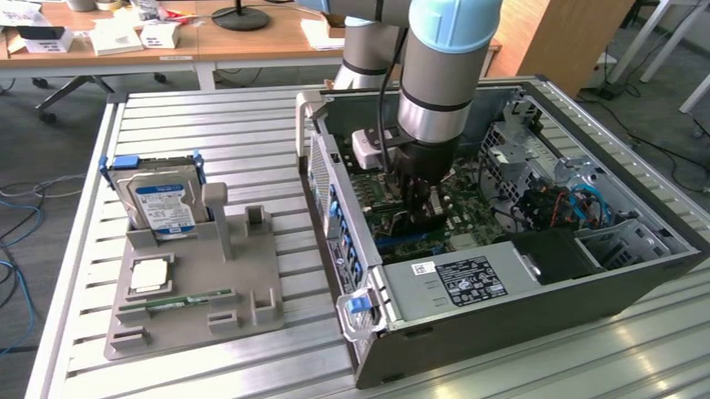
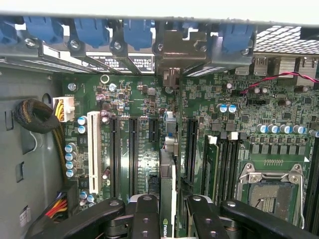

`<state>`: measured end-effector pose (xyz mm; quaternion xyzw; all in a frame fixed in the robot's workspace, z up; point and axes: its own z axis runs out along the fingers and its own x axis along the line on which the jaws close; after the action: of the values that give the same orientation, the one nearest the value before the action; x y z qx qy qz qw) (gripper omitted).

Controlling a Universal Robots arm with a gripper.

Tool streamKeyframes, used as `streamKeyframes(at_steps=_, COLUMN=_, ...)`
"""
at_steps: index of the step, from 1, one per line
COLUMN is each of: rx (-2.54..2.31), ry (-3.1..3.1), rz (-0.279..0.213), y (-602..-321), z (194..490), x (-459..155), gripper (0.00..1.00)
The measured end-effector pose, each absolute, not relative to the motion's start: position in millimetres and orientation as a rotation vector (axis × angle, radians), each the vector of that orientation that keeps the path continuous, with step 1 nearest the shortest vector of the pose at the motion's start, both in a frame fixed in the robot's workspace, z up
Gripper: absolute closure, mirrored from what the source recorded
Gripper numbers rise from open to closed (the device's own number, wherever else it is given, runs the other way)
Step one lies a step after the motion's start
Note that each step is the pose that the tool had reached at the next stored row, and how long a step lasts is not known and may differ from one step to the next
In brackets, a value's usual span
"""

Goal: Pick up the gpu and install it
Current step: 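Insert the gpu into the slot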

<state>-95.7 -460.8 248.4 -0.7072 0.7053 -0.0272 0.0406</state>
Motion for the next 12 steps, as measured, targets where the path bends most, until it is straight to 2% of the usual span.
streamKeyframes(at_steps=12, rx=-2.166, ry=2.161, rz=-0.083, y=-460.8, z=249.9, x=-94.6, gripper=0.74)
